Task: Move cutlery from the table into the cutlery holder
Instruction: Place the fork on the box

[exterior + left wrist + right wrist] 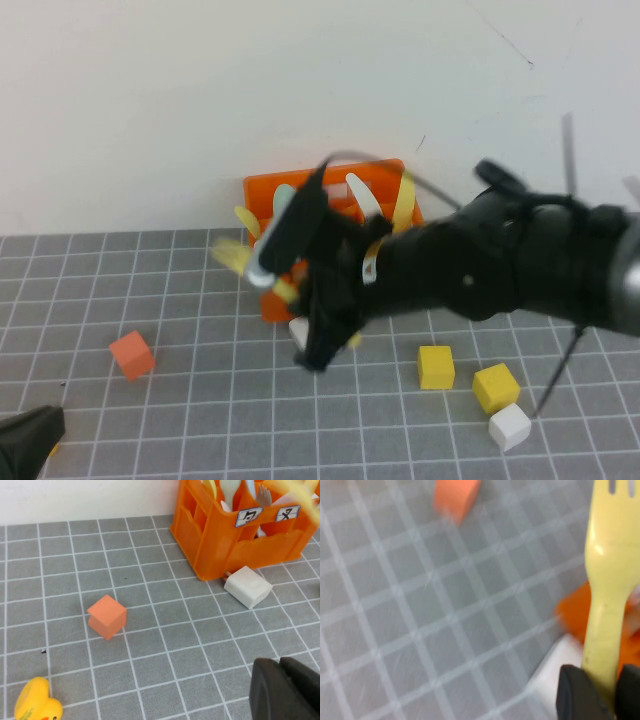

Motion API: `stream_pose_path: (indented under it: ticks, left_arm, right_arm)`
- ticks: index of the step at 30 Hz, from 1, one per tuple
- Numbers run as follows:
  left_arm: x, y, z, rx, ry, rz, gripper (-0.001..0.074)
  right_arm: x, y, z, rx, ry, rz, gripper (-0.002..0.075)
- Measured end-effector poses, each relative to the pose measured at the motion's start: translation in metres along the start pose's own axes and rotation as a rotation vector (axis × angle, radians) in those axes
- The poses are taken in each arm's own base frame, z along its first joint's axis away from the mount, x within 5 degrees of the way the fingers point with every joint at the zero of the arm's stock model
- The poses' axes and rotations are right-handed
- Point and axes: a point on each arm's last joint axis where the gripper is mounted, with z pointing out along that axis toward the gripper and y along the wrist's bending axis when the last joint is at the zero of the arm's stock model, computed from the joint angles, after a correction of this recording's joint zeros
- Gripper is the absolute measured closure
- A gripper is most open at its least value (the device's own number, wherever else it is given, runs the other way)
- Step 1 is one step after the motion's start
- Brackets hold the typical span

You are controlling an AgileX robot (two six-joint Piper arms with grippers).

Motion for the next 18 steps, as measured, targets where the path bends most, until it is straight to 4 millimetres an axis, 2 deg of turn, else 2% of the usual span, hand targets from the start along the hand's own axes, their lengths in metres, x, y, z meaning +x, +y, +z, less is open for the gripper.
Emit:
stream_pose_path:
  ticks: [5, 8, 13, 18]
  left_arm:
    - [0.000, 0.000, 0.000, 0.000, 0.000, 0.000, 0.0736]
    - [0.000, 0.000, 0.000, 0.000, 0.000, 0.000, 0.0736]
    - [0.000, 0.000, 0.000, 0.000, 0.000, 0.000, 0.0736]
    - [0.001, 0.000, 0.000, -0.005, 0.013, 0.000, 0.0736]
  right_arm:
    - [-0.026, -0.010, -0.031, 0.106, -0.216, 0.002, 0.0575]
    - [-0.038, -0.016, -0.042, 0.172, -0.342, 0.005, 0.0575]
    - [-0.047, -0.027, -0.049, 0.250, -0.472, 0.035, 0.0575]
    - [-0.041, -0.048, -0.041, 0.321, -0.538, 0.167, 0.0576]
